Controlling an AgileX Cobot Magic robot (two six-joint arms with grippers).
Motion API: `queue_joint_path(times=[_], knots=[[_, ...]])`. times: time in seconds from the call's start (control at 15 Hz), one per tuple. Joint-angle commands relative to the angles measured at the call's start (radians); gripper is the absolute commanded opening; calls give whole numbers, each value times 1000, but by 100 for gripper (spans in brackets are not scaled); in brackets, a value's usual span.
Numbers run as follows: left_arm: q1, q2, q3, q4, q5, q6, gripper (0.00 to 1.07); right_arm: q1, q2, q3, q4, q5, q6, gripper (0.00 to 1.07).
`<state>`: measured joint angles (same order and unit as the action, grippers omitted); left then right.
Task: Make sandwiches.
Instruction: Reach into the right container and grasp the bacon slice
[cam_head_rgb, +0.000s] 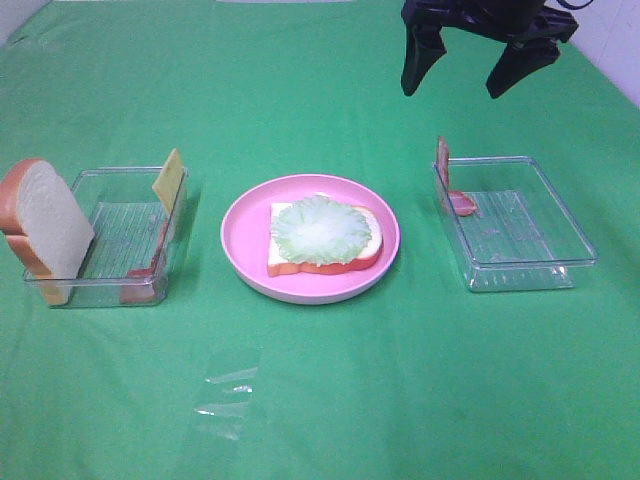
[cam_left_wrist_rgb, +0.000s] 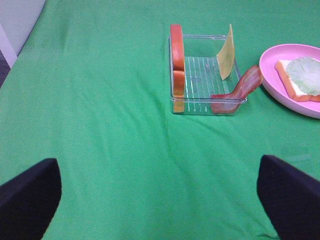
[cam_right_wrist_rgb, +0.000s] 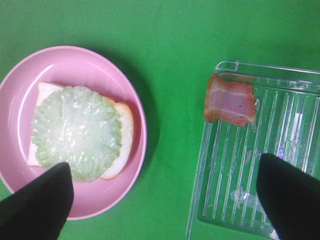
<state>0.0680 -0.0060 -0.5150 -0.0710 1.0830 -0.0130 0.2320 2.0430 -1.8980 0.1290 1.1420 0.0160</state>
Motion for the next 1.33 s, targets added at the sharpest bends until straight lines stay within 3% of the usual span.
queue_joint_path(times=[0.07, 0.27, 0.93, 1.07, 1.2, 1.33], knots=[[1, -10, -1, -9, -11, -2, 98, -50, 87, -65, 44, 37, 4, 95], [1, -10, -1, -9, -11, -2, 98, -61, 167, -120, 68, 36, -1, 94], [1, -9, -1, -9, -11, -2, 98, -61, 302, -122, 72, -43, -1, 90], [1, -9, -1, -9, -11, -2, 98, -61, 304, -122, 69, -57, -2, 84], [1, -9, -1, -9, -11, -2, 98, -61, 304, -122, 68, -71, -2, 68], [1, -9, -1, -9, -11, -2, 98, -61, 304, -122, 64, -73, -2, 62]])
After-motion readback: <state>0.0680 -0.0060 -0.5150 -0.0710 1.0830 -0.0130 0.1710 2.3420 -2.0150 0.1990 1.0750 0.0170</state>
